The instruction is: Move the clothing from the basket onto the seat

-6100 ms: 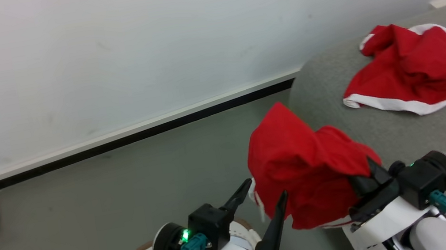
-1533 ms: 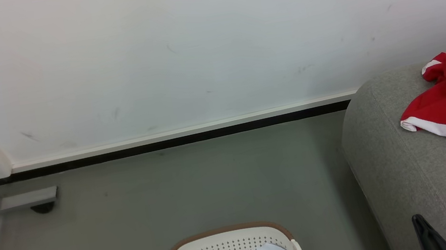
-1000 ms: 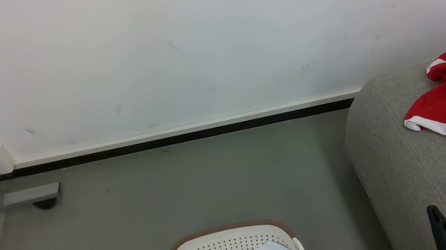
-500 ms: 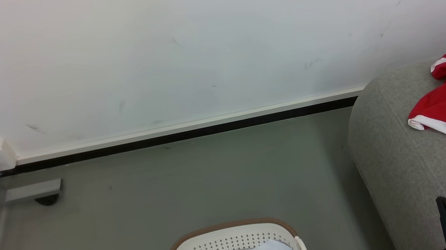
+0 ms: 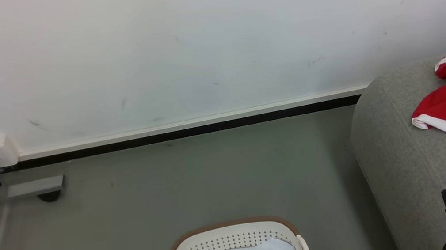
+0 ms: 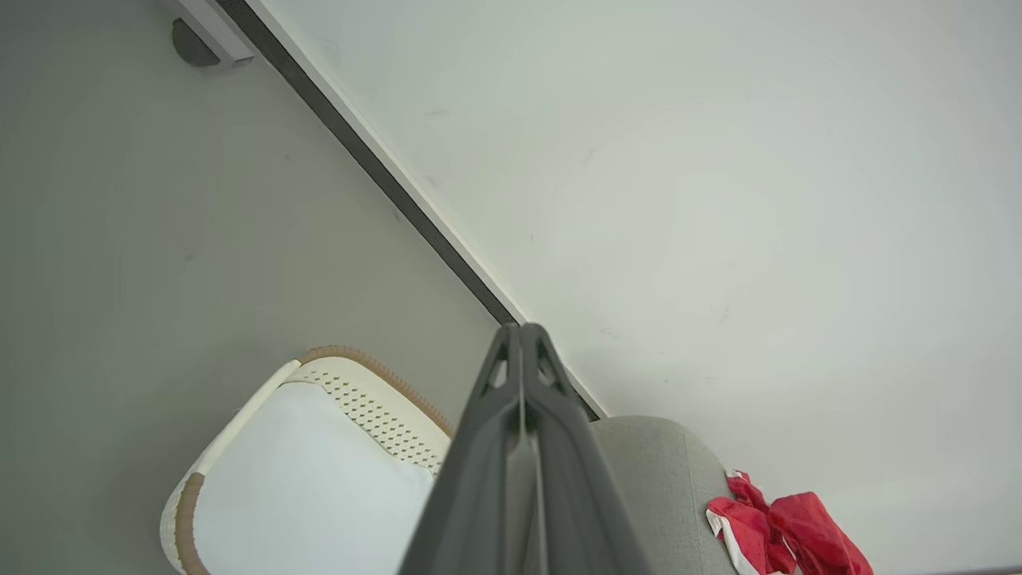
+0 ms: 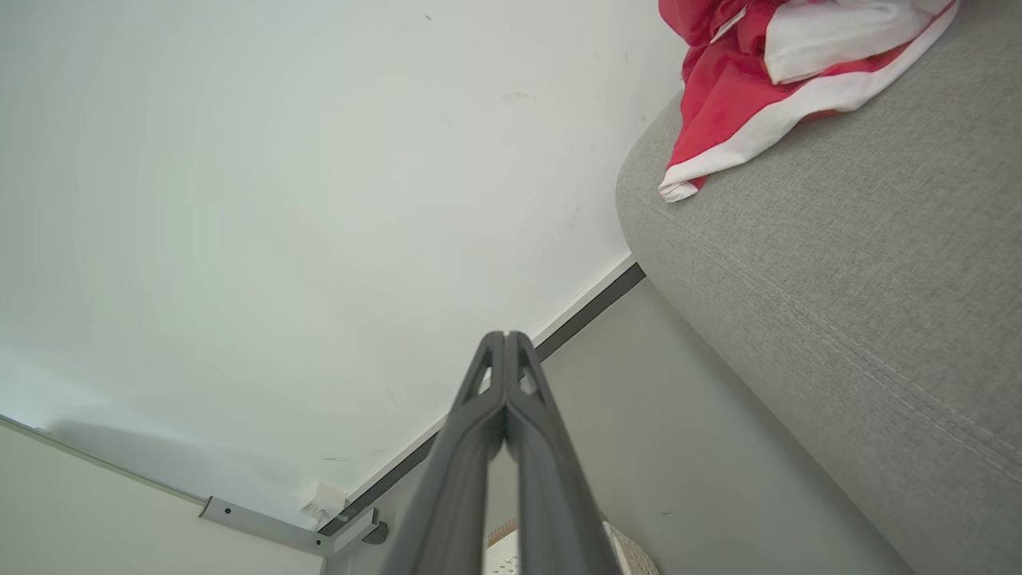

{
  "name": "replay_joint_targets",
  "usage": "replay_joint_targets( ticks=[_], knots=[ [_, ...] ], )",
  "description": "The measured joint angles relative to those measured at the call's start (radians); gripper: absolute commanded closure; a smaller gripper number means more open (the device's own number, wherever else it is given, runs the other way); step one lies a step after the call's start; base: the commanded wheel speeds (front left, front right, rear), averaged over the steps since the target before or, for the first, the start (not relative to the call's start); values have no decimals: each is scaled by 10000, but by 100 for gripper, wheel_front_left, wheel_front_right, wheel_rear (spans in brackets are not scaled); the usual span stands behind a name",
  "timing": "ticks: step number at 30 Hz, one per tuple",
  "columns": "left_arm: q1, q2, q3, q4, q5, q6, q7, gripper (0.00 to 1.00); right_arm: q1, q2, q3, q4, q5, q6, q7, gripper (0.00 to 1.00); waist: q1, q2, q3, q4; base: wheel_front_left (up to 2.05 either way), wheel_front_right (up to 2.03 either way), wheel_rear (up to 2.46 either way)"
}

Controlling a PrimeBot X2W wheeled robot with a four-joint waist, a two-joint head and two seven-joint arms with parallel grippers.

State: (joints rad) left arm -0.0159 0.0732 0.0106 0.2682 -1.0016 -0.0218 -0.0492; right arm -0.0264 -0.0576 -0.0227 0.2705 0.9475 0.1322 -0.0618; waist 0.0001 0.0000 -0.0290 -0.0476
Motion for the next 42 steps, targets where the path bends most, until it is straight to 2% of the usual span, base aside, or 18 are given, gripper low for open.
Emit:
replay_joint_targets(
  ticks=[42],
  knots=[
    [-585, -157, 675, -146, -3935, -702, 1053, 100, -520, -6, -493, -151, 4353, -2, 1058, 100, 0, 0, 185, 274, 0, 0, 0]
  ],
)
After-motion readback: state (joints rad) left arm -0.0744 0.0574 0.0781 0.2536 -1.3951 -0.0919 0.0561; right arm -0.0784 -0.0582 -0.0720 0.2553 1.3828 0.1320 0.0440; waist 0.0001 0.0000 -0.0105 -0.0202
